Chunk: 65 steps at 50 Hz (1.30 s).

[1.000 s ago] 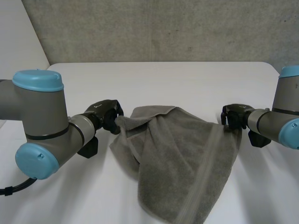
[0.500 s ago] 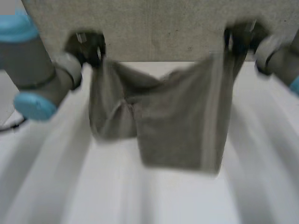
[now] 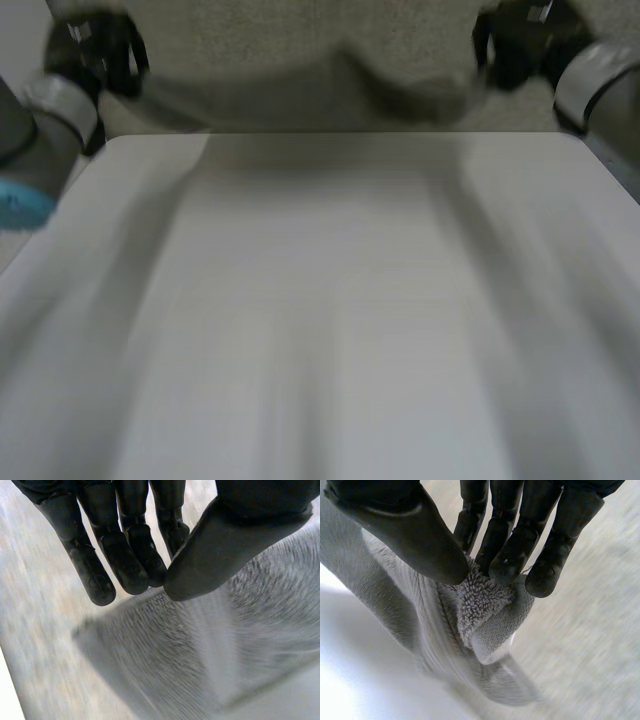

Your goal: Fold the towel.

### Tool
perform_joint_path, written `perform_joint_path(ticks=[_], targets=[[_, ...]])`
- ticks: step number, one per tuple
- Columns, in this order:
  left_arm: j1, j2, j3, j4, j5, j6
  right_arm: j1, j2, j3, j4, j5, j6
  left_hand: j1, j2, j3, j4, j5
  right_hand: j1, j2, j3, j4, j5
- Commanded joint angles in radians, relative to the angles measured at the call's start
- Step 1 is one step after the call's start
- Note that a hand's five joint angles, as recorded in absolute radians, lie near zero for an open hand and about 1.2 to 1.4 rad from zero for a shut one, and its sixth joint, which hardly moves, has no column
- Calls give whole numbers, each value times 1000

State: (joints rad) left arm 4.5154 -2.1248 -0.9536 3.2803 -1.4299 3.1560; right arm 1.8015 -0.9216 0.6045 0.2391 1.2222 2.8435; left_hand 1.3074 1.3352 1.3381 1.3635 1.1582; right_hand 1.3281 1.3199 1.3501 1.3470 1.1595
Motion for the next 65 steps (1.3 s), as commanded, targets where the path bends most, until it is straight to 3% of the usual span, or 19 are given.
perform_joint_path(ticks=[1,5,9,14,27,36,38,41,43,48,53,57,59,61,65], targets=[[33,-33,-350,189,92,30,-2,7,389,-41,0,-206,89,61,58,33,64,68,76,46,49,62],[33,-69,-447,222,120,96,-2,39,593,-115,5,-298,83,56,53,27,58,68,76,46,49,62],[34,-86,-542,217,132,261,-7,41,687,-158,11,-346,83,56,53,27,58,68,76,46,49,62],[59,-41,-599,216,132,355,-16,-9,758,-173,26,-363,89,61,58,33,64,68,76,46,49,62],[96,157,-649,179,143,346,-39,-229,862,-167,19,-358,89,61,58,33,64,68,76,46,49,62],[174,368,-743,110,203,236,-139,-390,883,-100,13,-371,89,61,58,33,64,68,76,46,49,62],[202,421,-775,102,232,202,-182,-428,890,-49,2,-371,89,61,58,33,64,68,76,46,49,62],[301,560,-867,93,347,119,-254,-500,899,49,-39,-377,89,61,58,33,64,68,76,46,49,62],[335,598,-896,94,391,96,-321,-563,905,138,-125,-392,89,61,58,33,64,68,76,46,49,62],[398,660,-939,97,505,46,-387,-595,899,201,-242,-406,89,61,58,33,64,68,76,46,49,62],[395,643,-935,111,539,32,-383,-571,887,184,-270,-395,89,61,58,33,64,68,76,46,49,62],[349,481,-878,150,523,35,-363,-468,860,152,-233,-397,89,61,58,33,64,68,76,46,49,62],[314,414,-840,156,519,35,-337,-411,830,138,-190,-395,89,61,58,33,64,68,76,46,49,62],[283,352,-800,156,505,36,-262,-321,760,129,-94,-392,89,61,58,33,64,68,76,46,49,62],[222,173,-659,148,418,47,-206,-237,695,128,-7,-391,89,61,58,33,64,68,76,46,49,62]])
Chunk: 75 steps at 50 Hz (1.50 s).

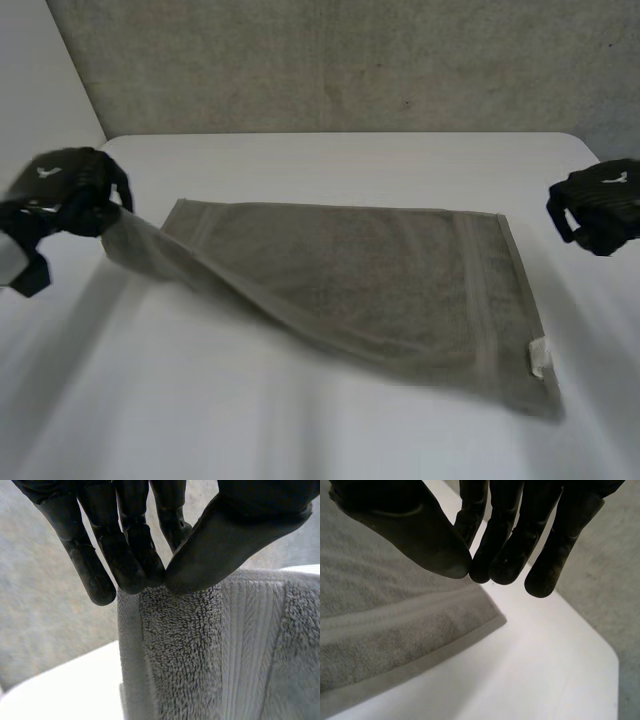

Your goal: Fold the towel.

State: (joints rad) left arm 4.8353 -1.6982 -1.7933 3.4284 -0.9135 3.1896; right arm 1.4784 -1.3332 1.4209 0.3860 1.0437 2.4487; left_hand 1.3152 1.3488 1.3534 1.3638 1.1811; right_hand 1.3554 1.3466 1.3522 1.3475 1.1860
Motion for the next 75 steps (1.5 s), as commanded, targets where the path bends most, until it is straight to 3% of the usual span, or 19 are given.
perform_joint_path(ticks=[1,5,6,7,12,14,17,19,29,33,43,75], targets=[[-101,-293,217,-15,-128,13,128,204,-134,-19,192,6,81,47,43,32,41,41,50,44,49,36],[-104,-337,262,-57,-160,16,137,220,-126,-24,203,15,81,47,43,32,41,-93,-84,-90,-85,-98],[-106,-350,274,-75,-163,16,138,216,-105,-33,202,33,81,47,43,32,41,-666,-657,-663,-658,-671],[-106,-350,275,-75,-163,16,140,210,-77,-42,199,56,81,47,43,32,41,-898,-889,-895,-890,-903],[-103,-356,276,-81,-163,15,138,183,-14,-64,183,78,81,47,43,32,41,-968,-959,-965,-960,-973],[-103,-357,276,-81,-168,15,131,125,89,-91,100,72,81,47,43,32,41,-1015,-1006,-1012,-1007,-1020],[-103,-359,276,-80,-176,13,129,100,135,-99,48,69,81,47,43,32,41,-1047,-1038,-1044,-1039,-1052],[-103,-360,278,-78,-176,12,119,72,211,-102,-42,41,81,47,43,32,41,-1112,-1103,-1108,-1104,-1117],[-104,-405,301,-78,-200,6,2,40,413,-93,-100,-135,81,47,43,32,41,-1010,-1001,-1006,-1002,-1015],[-109,-425,308,-86,-249,4,-41,34,476,-99,-106,-151,81,47,43,32,41,-956,-948,-953,-948,-962],[-115,-417,295,-87,-258,0,-118,29,553,-99,-183,-161,81,47,43,32,41,-848,-839,-844,-840,-853],[-123,-420,293,-89,-259,-2,-133,40,624,-165,-206,-200,81,47,43,32,41,-710,-701,-706,-702,-715]])
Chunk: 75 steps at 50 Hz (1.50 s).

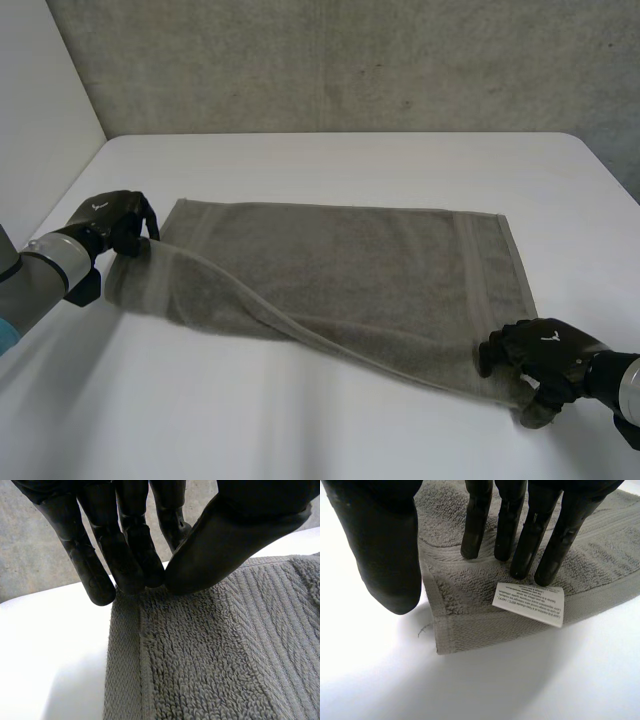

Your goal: Fold the towel.

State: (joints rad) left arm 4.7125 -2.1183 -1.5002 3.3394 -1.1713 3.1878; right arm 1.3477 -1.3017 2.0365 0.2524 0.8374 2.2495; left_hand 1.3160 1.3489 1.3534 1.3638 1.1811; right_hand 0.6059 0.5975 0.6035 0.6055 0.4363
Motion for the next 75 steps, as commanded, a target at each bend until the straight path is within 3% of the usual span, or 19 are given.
perform_joint_path(ticks=[1,17,20,26,31,36,42,47,49,52,55,57,63,75], targets=[[0,0,0,0,-1,0,-2,9,10,-36,0,-1,80,47,43,32,41,54,63,57,55,49],[0,0,0,-3,-1,-5,-1,25,11,-67,2,-1,80,47,43,32,41,184,192,186,184,179],[0,0,2,-3,1,-12,-1,27,13,-70,2,-1,80,47,43,32,41,295,304,298,296,290],[0,4,5,-3,1,-16,4,24,1,-73,3,15,80,47,43,32,41,789,798,792,789,784],[-2,14,8,-9,4,-23,7,10,-30,-64,8,33,80,47,43,32,41,790,799,793,791,785],[-6,31,25,-20,9,-25,25,-16,-206,-64,23,252,80,47,43,32,41,790,799,793,791,785],[-55,-3,119,-20,-1,-25,85,7,-383,-71,43,410,80,47,43,32,41,790,799,793,791,785],[-81,-84,227,-26,-14,-26,188,128,-582,-64,164,469,80,47,43,32,41,790,799,793,791,785],[-104,-145,309,-29,-34,-26,287,227,-738,-59,273,476,80,47,43,32,41,790,799,793,791,785],[-123,-211,404,-31,-57,-25,315,330,-872,-59,342,493,80,47,43,32,41,790,799,793,791,785],[-129,-277,501,-32,-86,-25,327,375,-932,-59,361,507,80,47,43,32,41,790,799,793,791,785],[-130,-342,592,-32,-109,-23,381,497,-1104,-61,408,560,80,47,43,32,41,790,799,793,791,785],[-132,-457,767,-34,-136,-23,399,648,-1320,-56,505,585,80,47,43,32,41,790,799,793,791,785],[-141,-612,975,-32,-152,-19,412,821,-1597,-38,589,584,80,47,43,32,41,790,799,793,791,785]])
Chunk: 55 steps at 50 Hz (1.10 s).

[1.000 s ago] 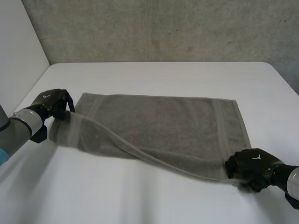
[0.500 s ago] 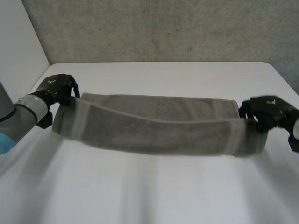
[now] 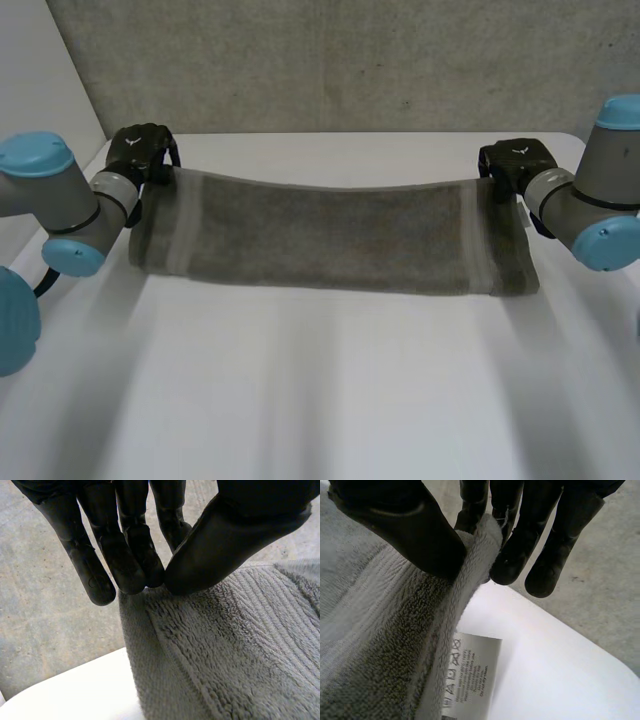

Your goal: Fold the towel.

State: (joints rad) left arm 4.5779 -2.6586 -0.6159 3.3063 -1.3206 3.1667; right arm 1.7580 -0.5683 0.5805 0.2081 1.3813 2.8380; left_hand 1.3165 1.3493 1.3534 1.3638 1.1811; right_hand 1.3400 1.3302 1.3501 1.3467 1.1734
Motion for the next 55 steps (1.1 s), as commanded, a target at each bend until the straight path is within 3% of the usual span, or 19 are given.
perform_joint_path(ticks=[1,7,8,9,10,11,12,13,21,25,35,39,46,55], targets=[[-7,-72,91,1,-3,3,1,112,-171,11,50,-6,80,47,43,32,41,56,66,46,50,48],[-11,-104,116,1,-2,6,11,177,-257,36,51,-9,60,27,23,12,21,56,66,46,50,48],[-13,-107,116,1,-2,7,15,200,-281,43,51,-11,-170,-203,-207,-217,-209,56,66,46,50,48],[-13,-107,116,1,-2,7,18,220,-301,51,53,-11,-172,-205,-209,-220,-211,56,66,46,50,48],[-16,-110,113,1,0,7,18,220,-301,51,53,-11,-573,-606,-610,-621,-613,56,66,46,50,48],[-17,-112,110,-1,0,7,20,235,-315,59,53,-12,-999,-1032,-1036,-1046,-1038,-341,-331,-351,-348,-349],[-17,-112,110,-1,0,7,20,248,-324,66,53,-12,-1003,-1036,-1040,-1050,-1042,-1133,-1123,-1143,-1139,-1140],[-17,-110,107,-1,0,9,20,248,-324,66,53,-12,-1140,-1173,-1177,-1187,-1179,-1140,-1131,-1151,-1147,-1148],[-22,-67,76,-17,-3,9,35,237,-326,76,56,-2,-1141,-1174,-1178,-1188,-1180,-1166,-1156,-1176,-1172,-1173],[-30,-27,45,-31,-3,7,58,165,-305,111,47,-2,-1138,-1171,-1175,-1186,-1177,-1166,-1156,-1176,-1172,-1173],[-19,204,-301,-31,3,39,58,-13,-71,333,25,-19,-1124,-1156,-1160,-1171,-1163,-1166,-1156,-1176,-1172,-1173],[-10,253,-407,7,4,118,29,-160,208,236,-8,-20,-1118,-1150,-1155,-1165,-1157,-1097,-1087,-1107,-1104,-1105],[27,293,-596,122,9,383,-37,-325,536,-26,-28,-23,-1100,-1133,-1137,-1147,-1139,-944,-934,-954,-951,-952],[29,266,-613,165,3,444,-60,-343,732,-179,-25,-48,-1100,-1133,-1137,-1147,-1139,-871,-861,-881,-877,-878]])
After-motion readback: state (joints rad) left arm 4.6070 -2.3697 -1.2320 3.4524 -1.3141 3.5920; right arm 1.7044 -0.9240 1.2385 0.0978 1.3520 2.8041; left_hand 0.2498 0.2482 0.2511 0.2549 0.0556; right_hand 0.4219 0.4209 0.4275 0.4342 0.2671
